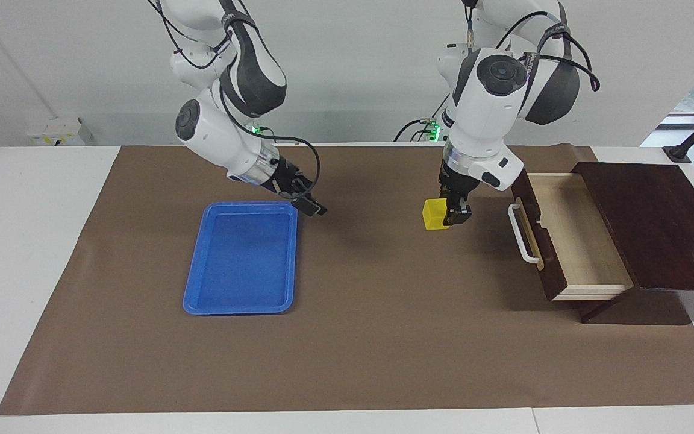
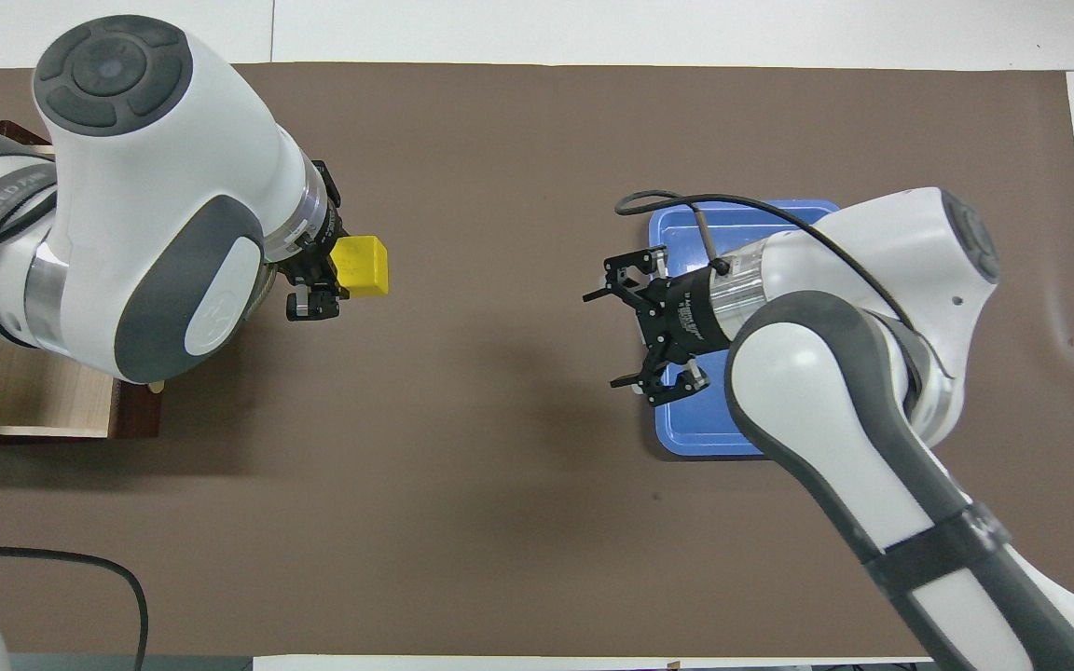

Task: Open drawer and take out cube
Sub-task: 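Move the open right gripper toward the cube held by the left gripper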

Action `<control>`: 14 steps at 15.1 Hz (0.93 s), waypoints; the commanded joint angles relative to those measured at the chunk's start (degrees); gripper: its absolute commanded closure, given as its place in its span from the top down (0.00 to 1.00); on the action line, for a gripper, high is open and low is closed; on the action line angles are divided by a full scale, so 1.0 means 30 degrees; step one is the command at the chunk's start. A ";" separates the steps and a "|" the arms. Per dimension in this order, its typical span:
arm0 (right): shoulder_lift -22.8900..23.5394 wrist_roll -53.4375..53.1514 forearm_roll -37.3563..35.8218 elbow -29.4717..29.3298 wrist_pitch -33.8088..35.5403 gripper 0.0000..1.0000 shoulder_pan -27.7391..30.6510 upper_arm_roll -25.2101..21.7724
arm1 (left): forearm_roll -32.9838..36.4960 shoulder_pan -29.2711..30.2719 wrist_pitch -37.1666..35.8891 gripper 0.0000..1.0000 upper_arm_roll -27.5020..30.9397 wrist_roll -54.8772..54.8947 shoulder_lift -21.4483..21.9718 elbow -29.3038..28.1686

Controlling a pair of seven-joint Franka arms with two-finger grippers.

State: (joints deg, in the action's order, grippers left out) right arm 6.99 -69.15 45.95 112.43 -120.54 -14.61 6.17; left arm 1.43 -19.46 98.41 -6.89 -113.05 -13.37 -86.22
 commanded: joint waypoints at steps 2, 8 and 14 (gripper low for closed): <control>0.1824 -0.1583 0.2699 -0.0705 -0.2030 1.00 -0.1539 -0.0066 | -0.0302 -0.0458 0.0594 0.00 0.0306 -0.0286 0.0237 -0.0469; 0.5198 -0.5190 0.2615 -0.5217 -0.3969 1.00 -0.3888 -0.0095 | -0.0302 -0.0458 0.0682 0.00 0.0277 -0.0287 0.0267 -0.0557; 0.6780 -0.7886 0.1418 -0.8207 -0.3533 1.00 -0.4240 -0.0095 | -0.0273 -0.0458 0.0741 0.00 0.0306 -0.0228 0.0326 -0.0821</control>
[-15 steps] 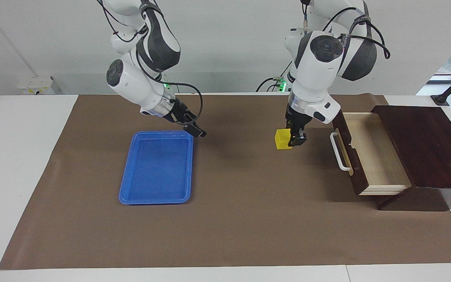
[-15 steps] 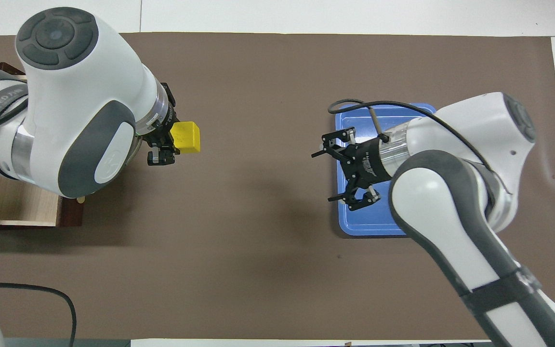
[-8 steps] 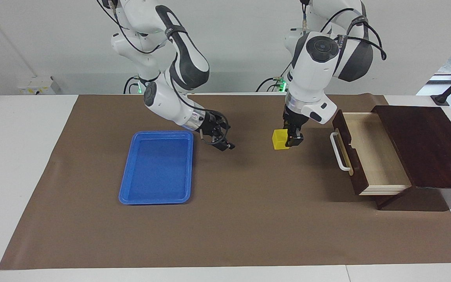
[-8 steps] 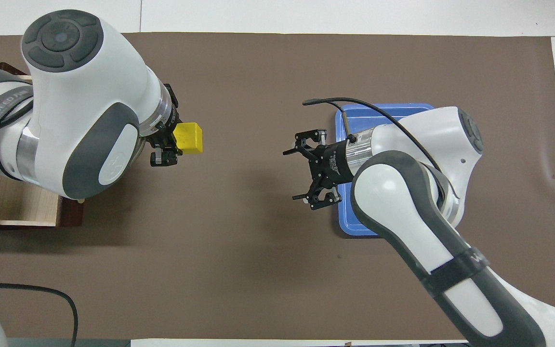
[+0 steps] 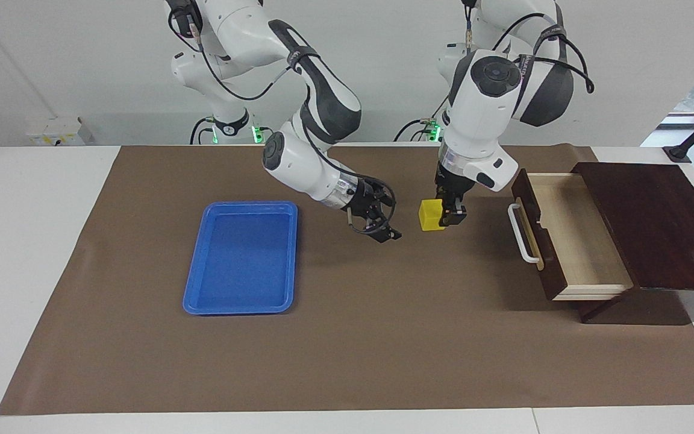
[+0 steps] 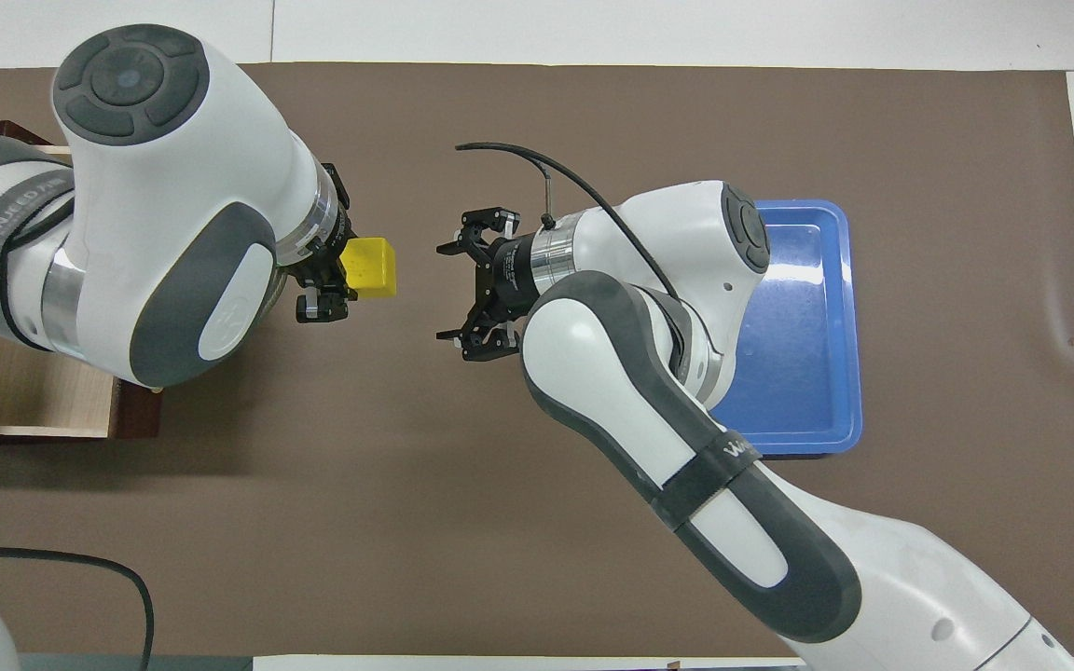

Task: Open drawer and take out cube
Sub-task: 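Move the open right gripper toward the cube held by the left gripper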

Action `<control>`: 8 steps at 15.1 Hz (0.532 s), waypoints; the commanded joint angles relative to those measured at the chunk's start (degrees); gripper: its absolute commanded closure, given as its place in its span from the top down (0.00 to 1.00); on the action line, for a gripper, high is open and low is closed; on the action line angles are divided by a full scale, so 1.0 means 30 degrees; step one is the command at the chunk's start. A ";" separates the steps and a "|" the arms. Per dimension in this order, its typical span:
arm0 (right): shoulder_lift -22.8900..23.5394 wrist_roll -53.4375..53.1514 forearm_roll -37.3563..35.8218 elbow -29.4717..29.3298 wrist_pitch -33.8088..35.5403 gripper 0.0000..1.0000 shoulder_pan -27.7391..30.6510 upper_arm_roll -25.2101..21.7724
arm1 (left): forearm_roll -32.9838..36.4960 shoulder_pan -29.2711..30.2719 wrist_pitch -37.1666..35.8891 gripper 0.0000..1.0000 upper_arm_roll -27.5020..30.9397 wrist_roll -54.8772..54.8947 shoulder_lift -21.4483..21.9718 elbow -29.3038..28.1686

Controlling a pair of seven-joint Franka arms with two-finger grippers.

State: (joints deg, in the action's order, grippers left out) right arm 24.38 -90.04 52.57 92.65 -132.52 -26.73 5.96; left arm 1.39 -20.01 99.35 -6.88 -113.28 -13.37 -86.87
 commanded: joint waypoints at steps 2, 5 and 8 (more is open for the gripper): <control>0.1217 -0.1157 -0.0970 -0.2318 0.0871 1.00 -0.0260 -0.0023 | -0.0260 -0.0304 0.0487 0.00 0.0302 -0.0150 0.0326 -0.0603; 0.1335 -0.1745 -0.1875 -0.2701 0.0786 1.00 -0.0931 -0.0023 | -0.0260 -0.0304 0.0662 0.00 0.0302 -0.0150 0.0384 -0.0865; 0.1306 -0.1774 -0.1908 -0.2701 0.1019 1.00 -0.1081 -0.0023 | -0.0260 -0.0304 0.0926 0.00 0.0302 -0.0121 0.0531 -0.1159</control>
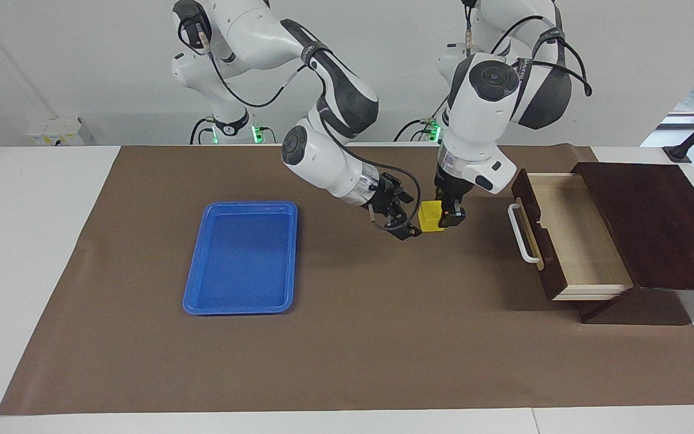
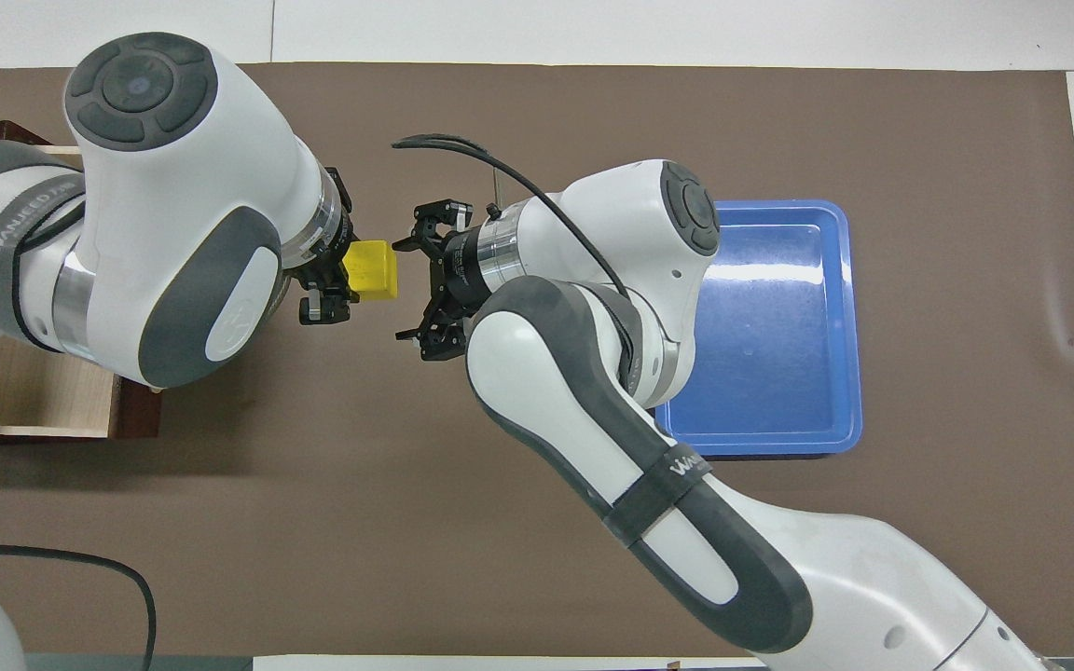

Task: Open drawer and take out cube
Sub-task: 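Move the open right gripper toward the cube held by the left gripper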

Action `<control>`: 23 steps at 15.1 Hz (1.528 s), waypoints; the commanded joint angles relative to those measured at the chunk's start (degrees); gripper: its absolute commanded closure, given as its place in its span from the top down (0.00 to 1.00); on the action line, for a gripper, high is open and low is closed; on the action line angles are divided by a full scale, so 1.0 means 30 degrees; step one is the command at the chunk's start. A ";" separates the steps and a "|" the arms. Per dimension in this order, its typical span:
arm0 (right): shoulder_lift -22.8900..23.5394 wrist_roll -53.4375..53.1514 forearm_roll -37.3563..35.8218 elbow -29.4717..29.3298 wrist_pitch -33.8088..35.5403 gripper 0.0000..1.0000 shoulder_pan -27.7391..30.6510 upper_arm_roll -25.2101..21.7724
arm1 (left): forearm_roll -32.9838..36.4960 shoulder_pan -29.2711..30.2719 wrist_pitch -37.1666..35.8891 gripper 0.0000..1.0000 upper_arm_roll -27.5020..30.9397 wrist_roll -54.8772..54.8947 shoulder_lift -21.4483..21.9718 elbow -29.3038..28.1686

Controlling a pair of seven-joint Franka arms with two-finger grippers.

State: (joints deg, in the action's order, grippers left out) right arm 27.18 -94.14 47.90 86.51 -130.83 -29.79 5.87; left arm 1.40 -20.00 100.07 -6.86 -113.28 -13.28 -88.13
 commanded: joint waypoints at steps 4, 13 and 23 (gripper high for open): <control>0.0375 -0.0639 -0.0351 -0.0684 0.0397 1.00 -0.0120 0.0007 | -0.0231 -0.0304 0.0744 0.00 0.0293 -0.0063 0.0500 -0.0768; 0.0492 -0.1460 -0.0791 -0.0772 0.0104 1.00 -0.0501 -0.0023 | -0.0260 -0.0304 0.0773 0.00 0.0264 0.0083 0.0587 -0.0973; 0.0023 -0.1754 -0.1787 -0.0684 -0.0014 1.00 -0.1204 -0.0111 | -0.0231 -0.0304 0.0744 0.00 0.0293 0.0229 0.0646 -0.1032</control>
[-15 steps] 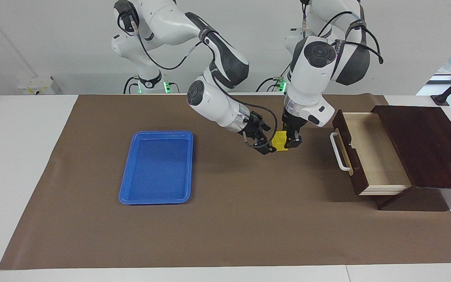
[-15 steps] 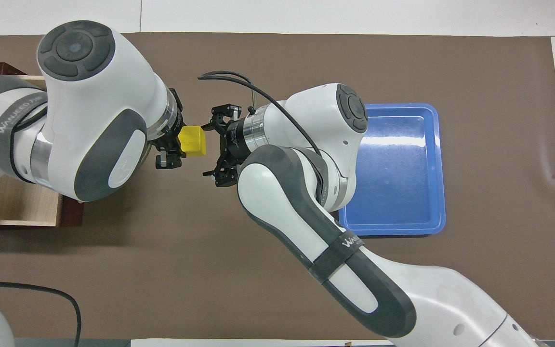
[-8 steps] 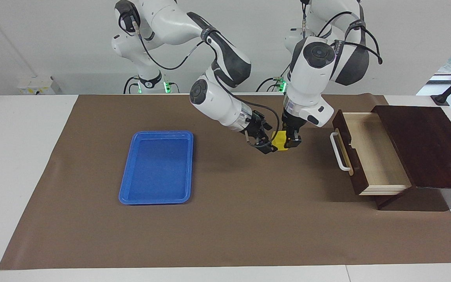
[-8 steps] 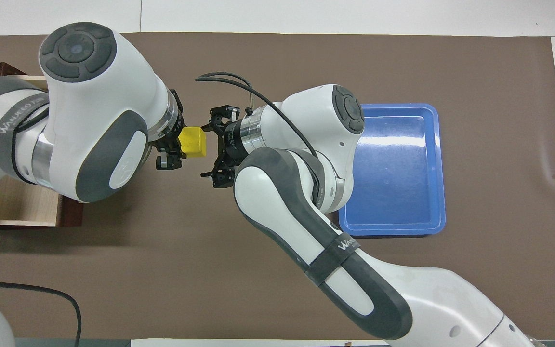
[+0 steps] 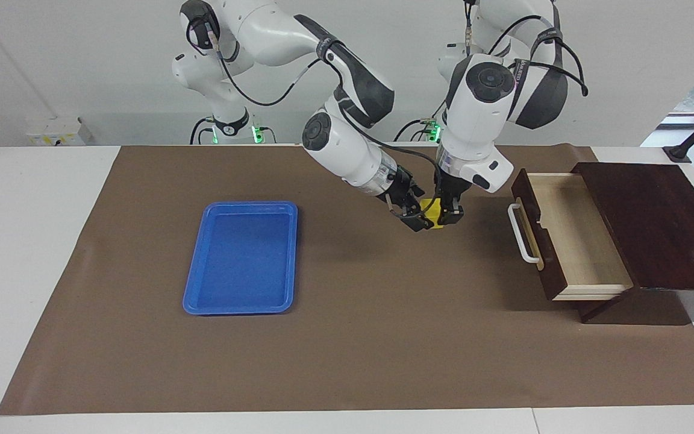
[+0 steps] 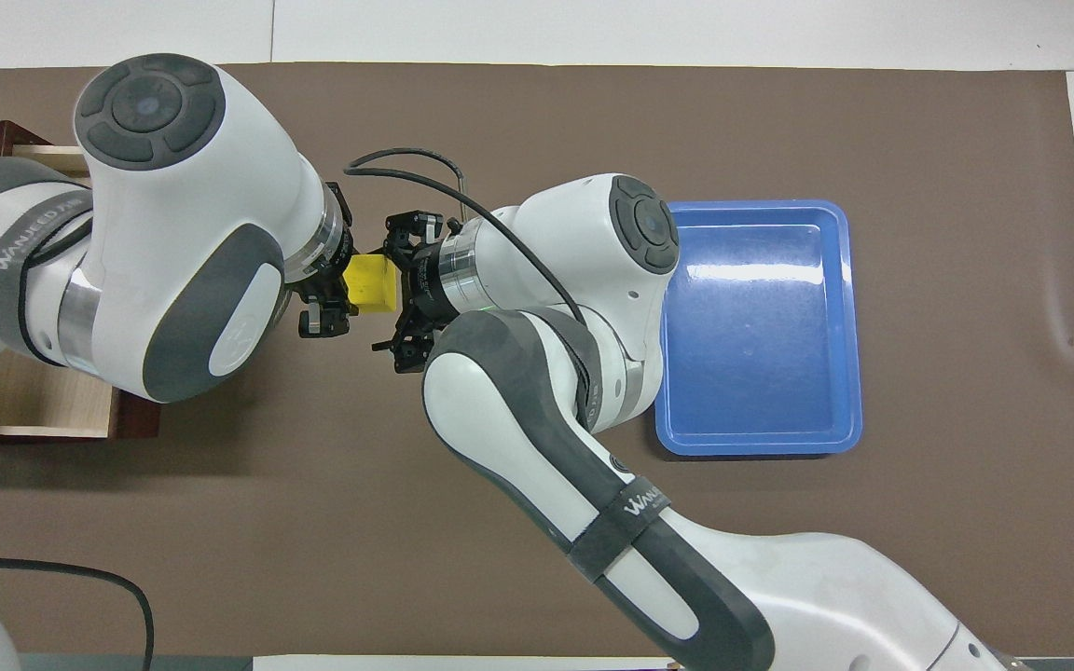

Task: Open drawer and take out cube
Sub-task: 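Close the right gripper on the yellow cube beside the left gripper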

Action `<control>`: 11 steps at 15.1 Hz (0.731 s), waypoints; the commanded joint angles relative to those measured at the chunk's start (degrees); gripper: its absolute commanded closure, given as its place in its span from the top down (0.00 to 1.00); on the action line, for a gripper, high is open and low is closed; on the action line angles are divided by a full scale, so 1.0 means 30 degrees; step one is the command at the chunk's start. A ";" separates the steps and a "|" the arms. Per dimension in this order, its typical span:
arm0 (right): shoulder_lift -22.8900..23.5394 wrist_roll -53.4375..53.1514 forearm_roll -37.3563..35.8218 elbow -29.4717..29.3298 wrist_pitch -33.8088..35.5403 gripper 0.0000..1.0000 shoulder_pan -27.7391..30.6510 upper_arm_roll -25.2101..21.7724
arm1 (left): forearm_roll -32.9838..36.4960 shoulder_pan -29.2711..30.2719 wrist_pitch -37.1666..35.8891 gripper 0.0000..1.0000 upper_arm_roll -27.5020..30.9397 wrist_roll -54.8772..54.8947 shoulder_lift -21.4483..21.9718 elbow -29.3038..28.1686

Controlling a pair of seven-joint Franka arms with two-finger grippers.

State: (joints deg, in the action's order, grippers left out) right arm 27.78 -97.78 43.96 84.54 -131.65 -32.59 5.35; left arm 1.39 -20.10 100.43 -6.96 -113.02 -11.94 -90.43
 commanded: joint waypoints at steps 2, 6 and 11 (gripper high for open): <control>-0.0177 -0.0514 -0.0473 0.0063 0.0117 1.00 -0.0269 0.0063 | -0.0229 -0.0272 0.0595 0.00 0.0327 0.0145 0.0201 -0.0267; -0.0177 -0.0572 -0.0473 0.0268 -0.0852 0.69 -0.0328 0.0122 | -0.0229 -0.0272 0.0594 0.00 0.0327 0.0145 0.0201 -0.0267; -0.0177 -0.0280 -0.0444 0.0239 -0.0442 0.00 0.0052 0.0122 | -0.0229 -0.0272 0.0944 0.00 0.0298 0.0292 0.0376 -0.0734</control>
State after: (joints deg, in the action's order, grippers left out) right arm 27.79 -98.71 43.72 84.61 -134.23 -32.53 5.09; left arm 1.17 -20.36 100.90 -7.02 -112.88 -11.93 -91.11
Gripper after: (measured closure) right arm 0.423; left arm 0.449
